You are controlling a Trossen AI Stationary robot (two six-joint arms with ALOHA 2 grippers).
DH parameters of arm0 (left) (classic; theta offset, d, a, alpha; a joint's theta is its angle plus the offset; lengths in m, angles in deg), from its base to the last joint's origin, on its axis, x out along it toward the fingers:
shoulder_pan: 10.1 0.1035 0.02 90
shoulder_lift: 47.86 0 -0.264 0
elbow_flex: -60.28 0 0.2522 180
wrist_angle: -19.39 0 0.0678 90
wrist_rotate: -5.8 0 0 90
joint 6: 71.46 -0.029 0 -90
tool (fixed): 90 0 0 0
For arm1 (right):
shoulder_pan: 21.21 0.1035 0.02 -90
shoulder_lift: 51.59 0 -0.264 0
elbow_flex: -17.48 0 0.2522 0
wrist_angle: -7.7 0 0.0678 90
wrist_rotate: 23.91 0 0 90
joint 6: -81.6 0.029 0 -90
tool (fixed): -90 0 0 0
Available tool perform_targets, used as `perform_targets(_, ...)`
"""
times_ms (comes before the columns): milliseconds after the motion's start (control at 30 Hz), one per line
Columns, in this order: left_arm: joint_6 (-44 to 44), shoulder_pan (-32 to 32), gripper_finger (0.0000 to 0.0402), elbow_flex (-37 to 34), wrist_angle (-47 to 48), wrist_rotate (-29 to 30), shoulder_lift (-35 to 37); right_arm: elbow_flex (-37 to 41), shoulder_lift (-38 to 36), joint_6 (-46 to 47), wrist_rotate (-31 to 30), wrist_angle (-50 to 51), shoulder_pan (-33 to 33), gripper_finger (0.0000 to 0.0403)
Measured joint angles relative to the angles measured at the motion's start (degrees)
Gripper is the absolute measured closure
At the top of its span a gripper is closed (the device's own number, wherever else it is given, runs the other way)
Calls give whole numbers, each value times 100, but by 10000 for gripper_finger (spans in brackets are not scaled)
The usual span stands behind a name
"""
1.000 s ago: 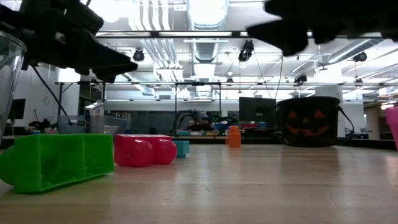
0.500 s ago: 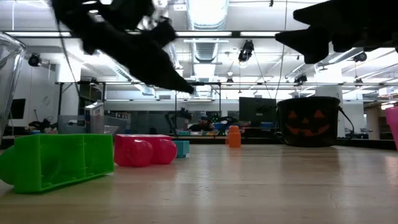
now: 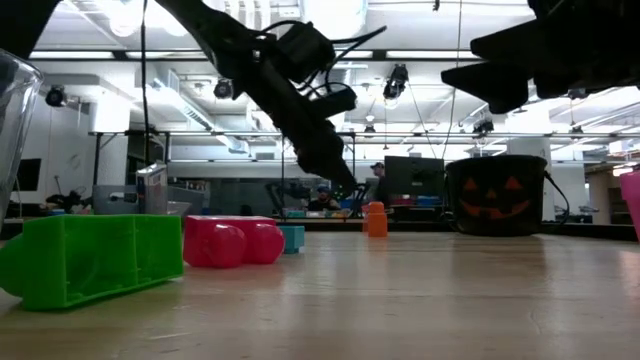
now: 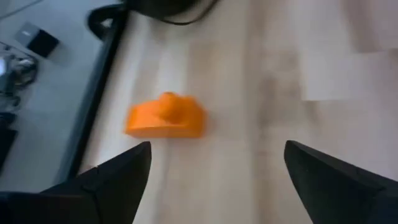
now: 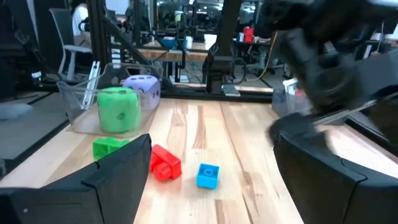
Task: Pick & Place Toys
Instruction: Put the orange game piece into the pink bin
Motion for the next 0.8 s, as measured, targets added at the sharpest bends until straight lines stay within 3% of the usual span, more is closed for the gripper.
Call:
perform_targets(100, -218, 205, 31, 233, 6, -62, -74, -4, 71, 2, 0, -34, 0, 67)
perform_targets(300, -157, 683, 30, 669, 427, -1395, -170, -7, 58, 0, 0, -107, 0, 67)
perform_targets(400, -140, 838, 30, 950, 534, -1742, -378, -9, 50, 0, 0, -140, 0, 67)
perform_targets(633, -137, 894, 30, 2198, 1566, -1871, -1324, -17, 60, 0, 0, -139, 0, 67)
perform_targets(800, -182, 901, 30, 3177, 2303, -1606, -1880, -13, 62, 36, 0, -137, 0, 67)
